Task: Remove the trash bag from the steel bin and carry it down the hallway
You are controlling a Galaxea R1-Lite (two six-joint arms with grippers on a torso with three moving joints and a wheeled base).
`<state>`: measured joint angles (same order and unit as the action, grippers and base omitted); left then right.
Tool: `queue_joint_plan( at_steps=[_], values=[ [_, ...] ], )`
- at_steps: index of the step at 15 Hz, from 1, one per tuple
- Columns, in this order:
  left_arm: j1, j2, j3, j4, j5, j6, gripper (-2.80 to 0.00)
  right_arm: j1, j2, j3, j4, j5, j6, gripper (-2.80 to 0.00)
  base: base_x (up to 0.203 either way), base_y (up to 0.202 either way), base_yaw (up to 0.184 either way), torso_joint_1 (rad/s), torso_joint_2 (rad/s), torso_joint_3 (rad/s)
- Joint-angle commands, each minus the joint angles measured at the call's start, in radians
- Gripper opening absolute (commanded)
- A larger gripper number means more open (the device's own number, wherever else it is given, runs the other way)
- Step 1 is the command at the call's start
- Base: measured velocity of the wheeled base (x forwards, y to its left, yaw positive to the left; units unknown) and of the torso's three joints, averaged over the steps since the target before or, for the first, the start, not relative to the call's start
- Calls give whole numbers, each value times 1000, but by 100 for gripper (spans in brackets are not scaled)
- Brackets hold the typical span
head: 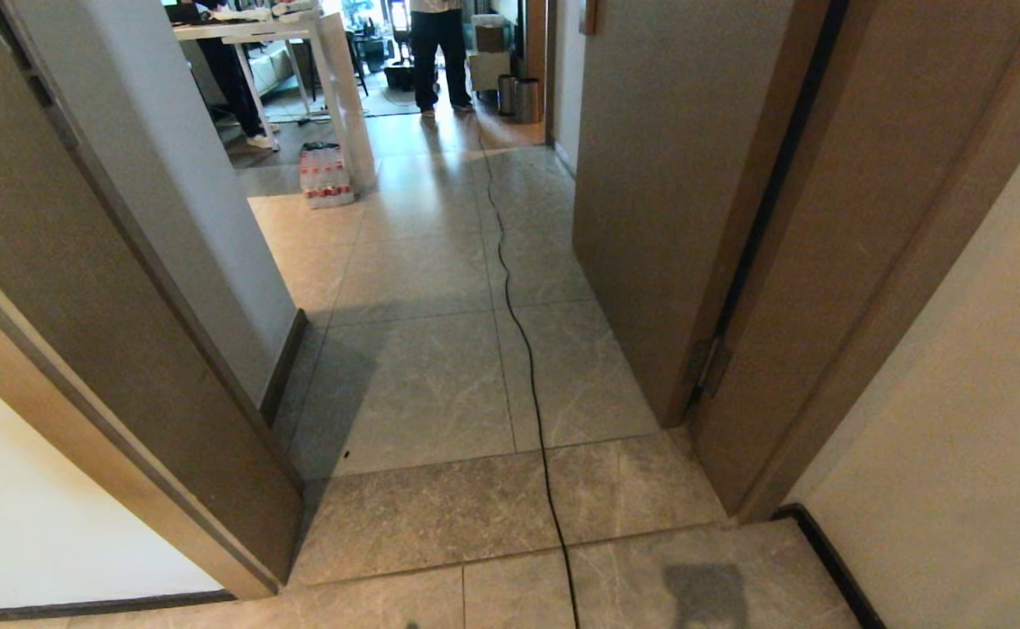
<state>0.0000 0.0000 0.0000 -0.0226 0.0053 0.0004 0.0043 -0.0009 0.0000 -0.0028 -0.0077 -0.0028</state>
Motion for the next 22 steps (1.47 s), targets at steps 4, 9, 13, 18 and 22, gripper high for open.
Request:
queue_joint_plan(
  at_steps=[4,9,13,18,22],
  values=[
    [0,0,12,0,1,0,-280,0,1,0,0,0,0,-280,0,0,0,0,0,0],
    [0,0,12,0,1,0,-280,0,1,0,0,0,0,-280,0,0,0,0,0,0],
    [0,0,12,0,1,0,-280,0,1,0,0,0,0,-280,0,0,0,0,0,0],
    [0,0,11,1,-1,16,-280,0,1,0,0,0,1,-280,0,0,0,0,0,0],
    [0,0,11,1,-2,15,-280,0,1,0,0,0,1,-280,0,0,0,0,0,0]
  ],
)
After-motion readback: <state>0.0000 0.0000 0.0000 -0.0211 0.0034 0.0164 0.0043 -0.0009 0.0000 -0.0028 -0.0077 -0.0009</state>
